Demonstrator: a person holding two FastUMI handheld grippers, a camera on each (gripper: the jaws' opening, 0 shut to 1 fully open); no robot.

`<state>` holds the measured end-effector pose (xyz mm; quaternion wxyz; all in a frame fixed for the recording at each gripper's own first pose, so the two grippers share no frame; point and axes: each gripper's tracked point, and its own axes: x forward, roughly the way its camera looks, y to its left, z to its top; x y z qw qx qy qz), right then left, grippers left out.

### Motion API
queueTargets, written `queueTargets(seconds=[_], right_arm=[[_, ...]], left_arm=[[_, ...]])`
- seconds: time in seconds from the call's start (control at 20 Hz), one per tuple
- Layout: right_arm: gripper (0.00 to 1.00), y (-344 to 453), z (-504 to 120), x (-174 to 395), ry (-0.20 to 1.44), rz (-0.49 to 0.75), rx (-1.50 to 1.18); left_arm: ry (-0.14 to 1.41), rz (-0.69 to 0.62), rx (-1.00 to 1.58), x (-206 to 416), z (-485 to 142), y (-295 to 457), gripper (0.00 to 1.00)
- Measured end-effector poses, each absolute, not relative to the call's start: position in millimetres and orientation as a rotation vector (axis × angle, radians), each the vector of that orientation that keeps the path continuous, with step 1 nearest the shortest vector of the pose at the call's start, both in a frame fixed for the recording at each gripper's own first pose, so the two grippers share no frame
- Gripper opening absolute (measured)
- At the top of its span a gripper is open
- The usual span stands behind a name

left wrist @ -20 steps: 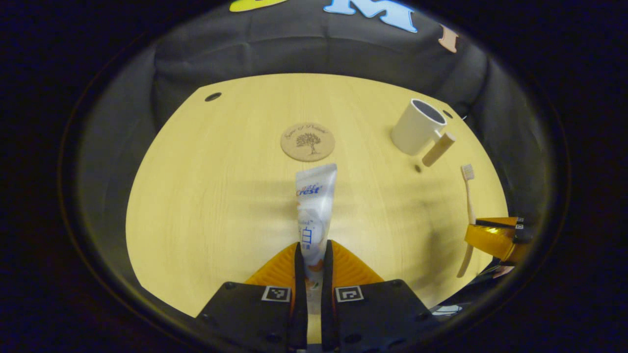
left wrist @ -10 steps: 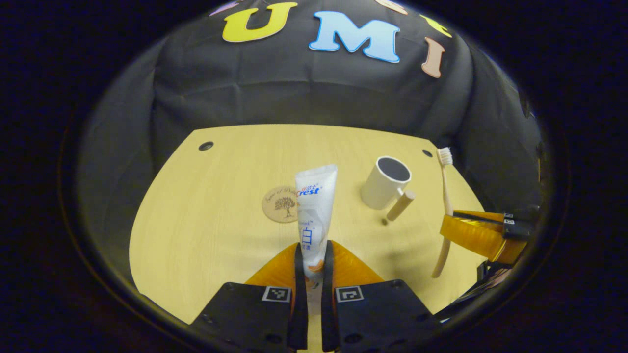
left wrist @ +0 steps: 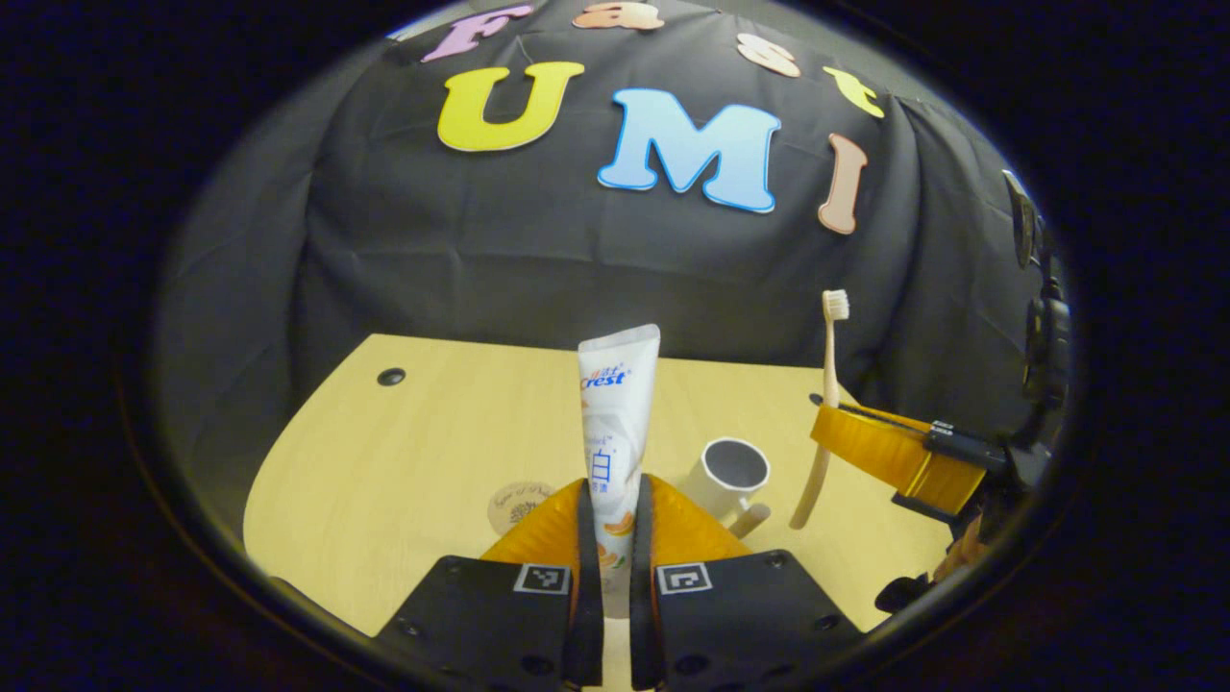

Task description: Put the toothbrush and toothpaste on the desktop into the cup, then pick up the cup and place it on the coaster on the desktop.

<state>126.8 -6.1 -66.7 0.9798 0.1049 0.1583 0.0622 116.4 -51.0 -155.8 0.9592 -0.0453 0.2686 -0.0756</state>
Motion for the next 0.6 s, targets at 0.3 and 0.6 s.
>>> queueTargets(seconds=[0.3,0.6], right_arm=[[0.02,-13.4,-58.1,176.0,0.194,0.155,0.183],[0.02,-13.8,-92.4,204.2,0.196,0.172,0.175]], left_arm=[[0.430,-0.163,-0.124,143.3,-132.0,-68.0,0.19],[0.387,-0.161,-0.151,164.1,-127.8,-75.3,0.17]])
